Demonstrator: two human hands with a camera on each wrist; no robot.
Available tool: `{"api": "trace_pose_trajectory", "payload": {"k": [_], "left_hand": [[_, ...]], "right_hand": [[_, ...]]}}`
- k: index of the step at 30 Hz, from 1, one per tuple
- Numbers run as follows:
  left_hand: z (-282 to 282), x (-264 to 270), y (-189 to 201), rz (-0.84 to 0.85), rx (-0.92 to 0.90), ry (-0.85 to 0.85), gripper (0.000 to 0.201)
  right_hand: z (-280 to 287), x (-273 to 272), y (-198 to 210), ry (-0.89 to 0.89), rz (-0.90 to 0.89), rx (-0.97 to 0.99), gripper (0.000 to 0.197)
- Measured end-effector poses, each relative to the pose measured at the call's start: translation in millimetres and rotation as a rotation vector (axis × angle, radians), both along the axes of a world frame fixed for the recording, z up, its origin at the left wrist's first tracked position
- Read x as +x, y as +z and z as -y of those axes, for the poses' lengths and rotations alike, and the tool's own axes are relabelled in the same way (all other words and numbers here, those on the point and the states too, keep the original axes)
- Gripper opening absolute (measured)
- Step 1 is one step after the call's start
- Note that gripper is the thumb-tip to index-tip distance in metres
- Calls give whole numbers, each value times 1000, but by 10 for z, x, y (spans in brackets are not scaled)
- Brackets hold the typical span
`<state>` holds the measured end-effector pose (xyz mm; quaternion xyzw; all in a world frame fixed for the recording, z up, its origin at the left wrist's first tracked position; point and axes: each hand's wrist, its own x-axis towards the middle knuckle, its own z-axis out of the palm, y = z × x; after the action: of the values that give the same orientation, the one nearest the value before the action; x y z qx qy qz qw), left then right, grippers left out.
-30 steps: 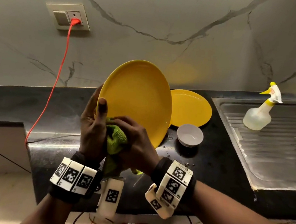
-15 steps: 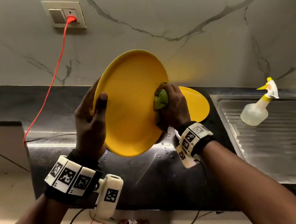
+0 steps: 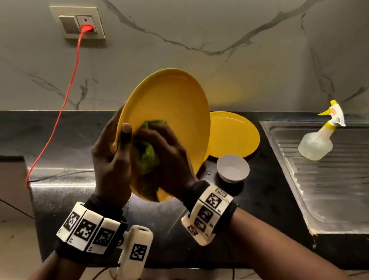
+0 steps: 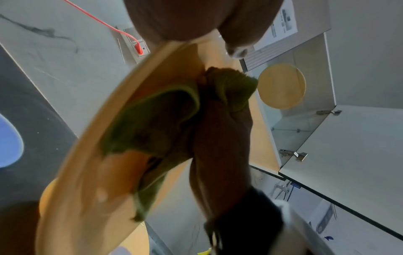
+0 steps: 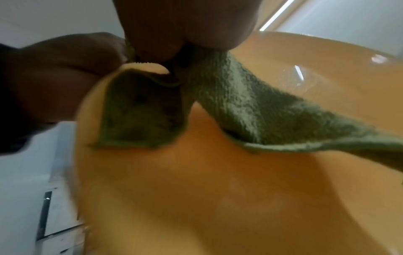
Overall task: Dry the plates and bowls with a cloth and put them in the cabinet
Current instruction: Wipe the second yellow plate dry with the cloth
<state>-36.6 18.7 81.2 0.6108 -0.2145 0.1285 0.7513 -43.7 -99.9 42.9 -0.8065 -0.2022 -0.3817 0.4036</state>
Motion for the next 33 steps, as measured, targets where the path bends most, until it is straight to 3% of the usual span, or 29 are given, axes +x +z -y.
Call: {"api": "trace_pose_trajectory", "payload": {"k": [2, 5, 8, 13, 18, 25, 30, 33], "left_hand": [[-35, -2, -37, -29, 2, -12, 53], [-84, -24, -47, -64, 46, -15, 67], [-92, -22, -34, -56, 60, 5, 51], [-97, -11, -21, -30, 73, 20, 45], [39, -61, -11, -75, -7, -26, 48], [5, -5, 89, -172, -18, -106, 80], [-3, 18, 173, -160, -2, -91, 47], [15, -46, 170, -122, 40, -89, 43]], "right_hand": [[120, 136, 85, -89, 55, -56, 41], [378, 344, 193, -293, 58, -51, 40], [608, 448, 123, -369, -15, 17, 47], [548, 274, -221, -287, -208, 177, 59], [81, -8, -279, -137, -211, -53, 71], [-194, -90, 7, 162, -154, -11, 72], [-106, 137, 65, 35, -115, -146, 81], [22, 353, 106, -107, -194, -111, 75]]}}
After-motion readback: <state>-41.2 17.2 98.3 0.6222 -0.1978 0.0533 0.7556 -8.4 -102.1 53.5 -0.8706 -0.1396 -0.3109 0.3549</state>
